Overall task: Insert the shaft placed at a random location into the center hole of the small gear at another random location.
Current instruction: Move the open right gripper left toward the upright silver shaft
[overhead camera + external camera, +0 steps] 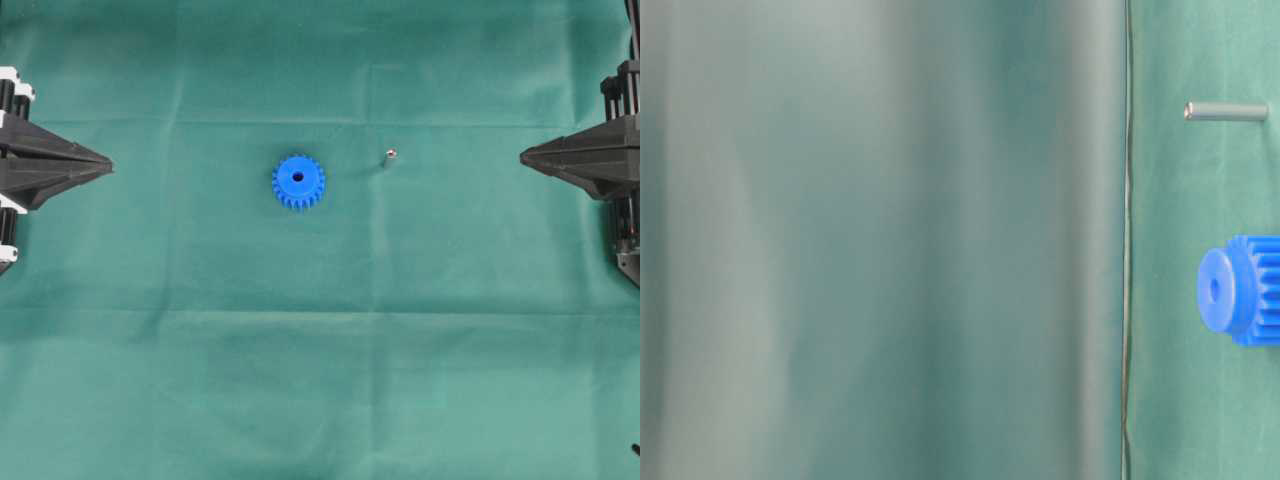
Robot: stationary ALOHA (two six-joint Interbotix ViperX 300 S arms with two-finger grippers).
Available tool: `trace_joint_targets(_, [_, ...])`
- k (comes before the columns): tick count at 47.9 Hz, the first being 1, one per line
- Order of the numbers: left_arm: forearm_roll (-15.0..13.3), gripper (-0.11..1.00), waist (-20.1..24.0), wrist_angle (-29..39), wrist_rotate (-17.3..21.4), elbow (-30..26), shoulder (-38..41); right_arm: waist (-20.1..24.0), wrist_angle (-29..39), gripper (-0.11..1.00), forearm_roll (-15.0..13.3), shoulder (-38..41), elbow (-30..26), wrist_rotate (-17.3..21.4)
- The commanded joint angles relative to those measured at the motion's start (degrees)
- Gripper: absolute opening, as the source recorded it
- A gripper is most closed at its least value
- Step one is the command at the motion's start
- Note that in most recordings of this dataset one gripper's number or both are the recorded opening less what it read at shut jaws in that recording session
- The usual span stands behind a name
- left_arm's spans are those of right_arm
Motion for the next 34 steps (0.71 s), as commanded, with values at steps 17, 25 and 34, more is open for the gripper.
trace_joint_targets(17, [0.6,0.0,-0.4,1.3,-0.6,-1.9,0.6,-3.7,4.0,0.01,0.0,6.6,-2.2,1.0])
trace_joint_targets(25, [0.7,0.0,-0.4,1.2,-0.7,-1.9,0.5,-7.3,2.5,0.08,0.0,11.3,-1.8,0.8])
trace_joint_targets(34, [0.7,0.0,-0.4,1.3,-0.7,-1.8,0.6,-9.2,-4.4,0.58,-0.2,21.1,-0.8,-0.1])
